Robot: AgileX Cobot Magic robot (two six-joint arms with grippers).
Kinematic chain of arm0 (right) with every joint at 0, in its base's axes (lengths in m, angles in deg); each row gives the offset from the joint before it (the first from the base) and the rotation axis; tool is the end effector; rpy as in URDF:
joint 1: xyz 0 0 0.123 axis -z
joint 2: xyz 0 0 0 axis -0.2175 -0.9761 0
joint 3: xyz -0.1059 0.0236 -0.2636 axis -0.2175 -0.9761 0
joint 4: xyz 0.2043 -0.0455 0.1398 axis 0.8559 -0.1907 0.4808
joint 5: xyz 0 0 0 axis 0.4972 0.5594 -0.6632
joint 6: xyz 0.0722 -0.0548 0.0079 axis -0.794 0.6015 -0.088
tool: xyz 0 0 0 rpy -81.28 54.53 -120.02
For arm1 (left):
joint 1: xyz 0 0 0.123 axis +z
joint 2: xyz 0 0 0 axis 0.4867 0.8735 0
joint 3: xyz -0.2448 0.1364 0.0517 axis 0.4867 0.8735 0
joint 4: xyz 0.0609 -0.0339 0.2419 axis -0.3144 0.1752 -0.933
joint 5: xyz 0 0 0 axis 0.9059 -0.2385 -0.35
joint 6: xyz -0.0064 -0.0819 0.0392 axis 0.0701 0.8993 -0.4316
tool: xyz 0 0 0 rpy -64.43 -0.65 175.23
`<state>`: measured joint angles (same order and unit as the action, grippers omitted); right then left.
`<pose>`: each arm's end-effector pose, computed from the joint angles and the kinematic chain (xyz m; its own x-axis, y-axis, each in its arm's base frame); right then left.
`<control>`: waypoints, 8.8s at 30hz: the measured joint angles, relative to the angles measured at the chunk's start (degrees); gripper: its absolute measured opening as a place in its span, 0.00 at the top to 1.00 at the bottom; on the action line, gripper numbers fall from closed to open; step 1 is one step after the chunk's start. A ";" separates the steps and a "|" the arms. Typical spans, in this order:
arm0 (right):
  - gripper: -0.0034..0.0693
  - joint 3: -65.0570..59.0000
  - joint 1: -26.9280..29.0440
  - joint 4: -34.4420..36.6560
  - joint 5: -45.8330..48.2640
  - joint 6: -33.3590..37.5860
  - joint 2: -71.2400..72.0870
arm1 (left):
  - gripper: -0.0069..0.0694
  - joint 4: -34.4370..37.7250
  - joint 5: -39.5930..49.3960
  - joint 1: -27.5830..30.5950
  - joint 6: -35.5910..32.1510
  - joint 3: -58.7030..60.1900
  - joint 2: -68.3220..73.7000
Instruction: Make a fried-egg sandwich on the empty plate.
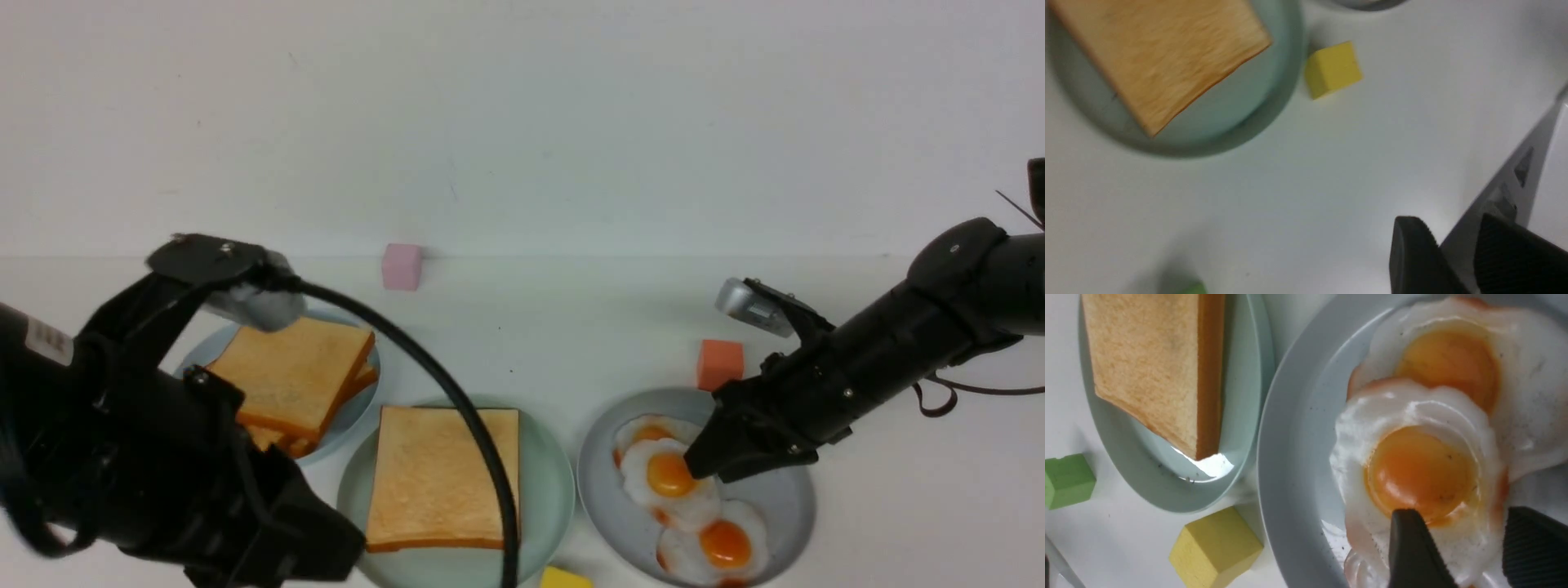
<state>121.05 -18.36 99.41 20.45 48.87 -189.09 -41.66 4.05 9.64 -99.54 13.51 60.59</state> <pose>0.3610 0.0934 0.1539 -0.9521 -0.1902 -0.2396 -0.2980 0.7531 0.5865 0.1699 -0.1086 0.3224 -0.6903 0.4542 -0.5631 0.6896 0.6486 -0.3221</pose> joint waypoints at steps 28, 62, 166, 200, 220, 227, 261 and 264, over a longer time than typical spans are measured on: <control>0.39 0.00 0.00 1.44 -1.11 -0.08 0.00 | 0.60 10.49 1.23 0.00 -21.09 0.00 0.00; 0.85 0.38 4.58 6.94 3.32 2.82 1.09 | 0.60 7.87 1.58 0.00 -15.09 0.00 0.00; 0.31 6.14 -36.45 -19.38 11.02 -22.88 33.29 | 0.84 61.71 -39.61 9.71 -17.01 29.10 11.38; 0.31 6.14 -36.45 -19.14 14.12 -24.23 33.81 | 0.42 63.13 -44.59 5.70 -17.01 19.98 26.71; 0.88 6.14 -36.45 -31.06 5.52 -26.96 42.94 | 0.43 11.41 -31.22 5.70 1.85 18.07 8.55; 0.97 6.14 -36.45 -28.38 2.49 -25.88 42.58 | 0.93 -2.30 -12.22 5.70 8.47 11.60 2.85; 0.96 -43.78 -36.45 -48.78 -40.49 -52.50 74.82 | 0.93 -26.75 9.46 5.70 54.27 8.17 -54.29; 0.96 -48.11 -36.45 -50.26 -45.11 -52.50 81.77 | 0.93 -24.26 9.46 5.70 54.54 8.05 -59.68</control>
<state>72.94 -54.81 49.15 -24.66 -3.63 -107.32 -65.92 13.51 15.34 -45.01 21.57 0.91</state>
